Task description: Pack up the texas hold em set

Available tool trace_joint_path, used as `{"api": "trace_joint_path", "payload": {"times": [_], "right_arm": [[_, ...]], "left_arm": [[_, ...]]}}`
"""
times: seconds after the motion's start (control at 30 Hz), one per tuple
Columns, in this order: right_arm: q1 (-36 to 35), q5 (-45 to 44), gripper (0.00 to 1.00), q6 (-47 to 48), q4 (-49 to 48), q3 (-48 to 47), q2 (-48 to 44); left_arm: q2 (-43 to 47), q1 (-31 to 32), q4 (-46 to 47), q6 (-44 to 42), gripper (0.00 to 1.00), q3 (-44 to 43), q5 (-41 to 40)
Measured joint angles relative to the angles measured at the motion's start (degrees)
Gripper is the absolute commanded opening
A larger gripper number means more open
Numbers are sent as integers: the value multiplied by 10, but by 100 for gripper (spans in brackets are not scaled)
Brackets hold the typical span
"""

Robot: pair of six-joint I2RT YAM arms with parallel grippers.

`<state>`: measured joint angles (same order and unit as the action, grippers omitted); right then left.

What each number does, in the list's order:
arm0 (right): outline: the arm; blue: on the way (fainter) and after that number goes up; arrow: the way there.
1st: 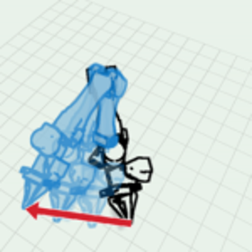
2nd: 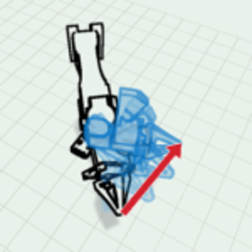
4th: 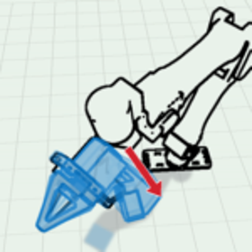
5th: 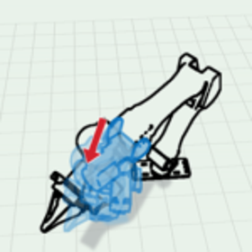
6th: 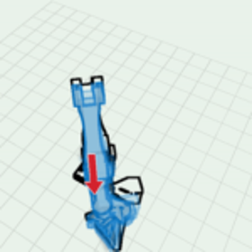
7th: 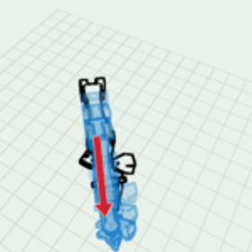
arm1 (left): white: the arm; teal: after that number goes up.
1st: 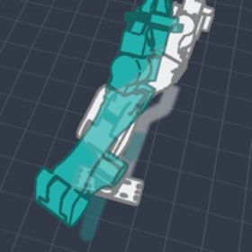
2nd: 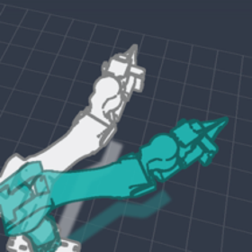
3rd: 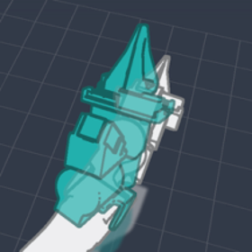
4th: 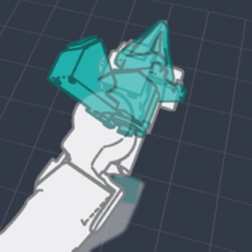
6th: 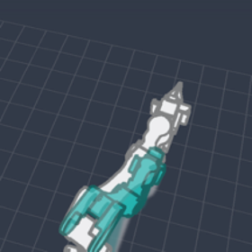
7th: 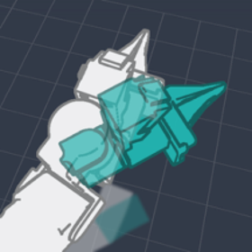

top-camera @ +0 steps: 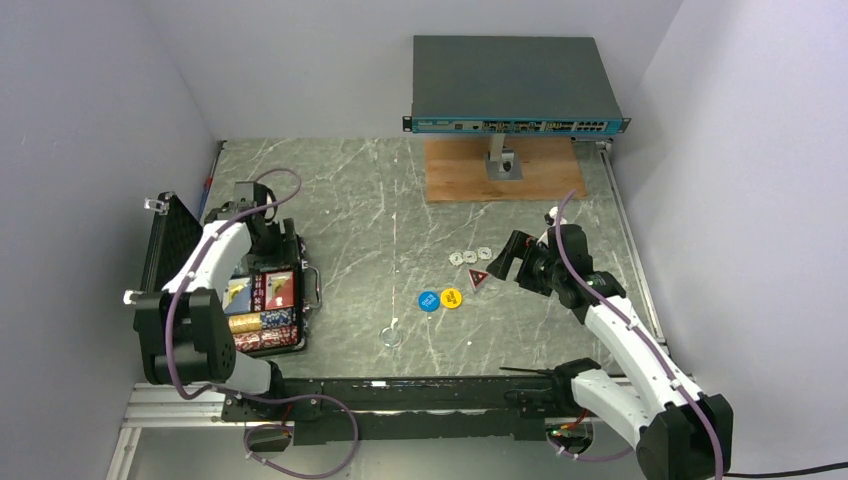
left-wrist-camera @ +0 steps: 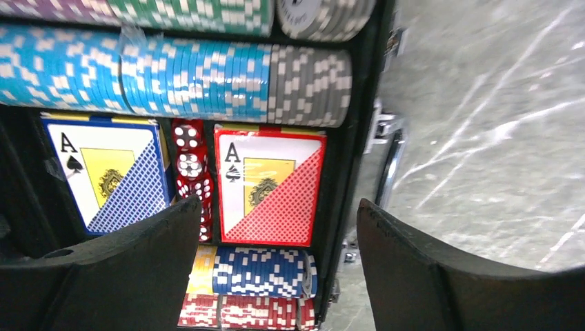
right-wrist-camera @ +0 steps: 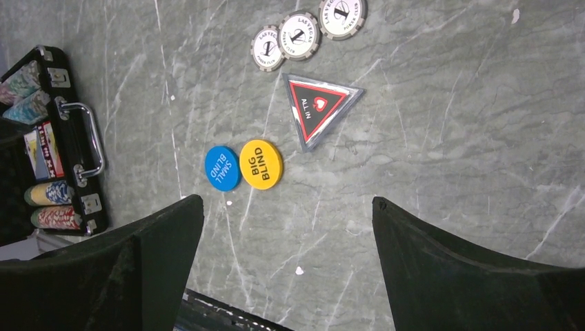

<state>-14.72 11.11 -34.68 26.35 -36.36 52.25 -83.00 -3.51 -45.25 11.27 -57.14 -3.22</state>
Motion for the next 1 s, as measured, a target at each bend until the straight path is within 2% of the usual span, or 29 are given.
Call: {"api": "trace_joint_path", "payload": {"times": [0.1,0.13,0.23,0.3,0.43,0.5,0.6,0.77,0.87,1.0], "right_arm": [[0,0,93,0,-1,0,4],[0,0,93,0,-2,0,7],[-7,-1,94,1,-12,0,21],[-21,-2,93,3,-18,0,41],[-70,-12,93,8,-19,-16,106],[-103,-19,93,9,-21,-26,136],[-131,-20,82,9,-27,-39,154],[-135,-20,77,24,-50,-69,198],[-138,-43,76,45,-40,-108,249],[-143,-84,73,75,-17,-163,308]], "left_arm": [[11,1,1,2,71,-23,9],[10,2,2,4,70,-29,11],[6,2,15,4,80,-39,37],[10,2,26,5,82,-39,59],[14,2,39,4,71,-54,84],[-7,2,37,2,71,-95,95],[-27,2,64,2,77,-117,120],[3,12,128,1,86,-37,204],[31,63,140,-1,87,-2,214],[51,188,154,-17,88,-1,194]]}}
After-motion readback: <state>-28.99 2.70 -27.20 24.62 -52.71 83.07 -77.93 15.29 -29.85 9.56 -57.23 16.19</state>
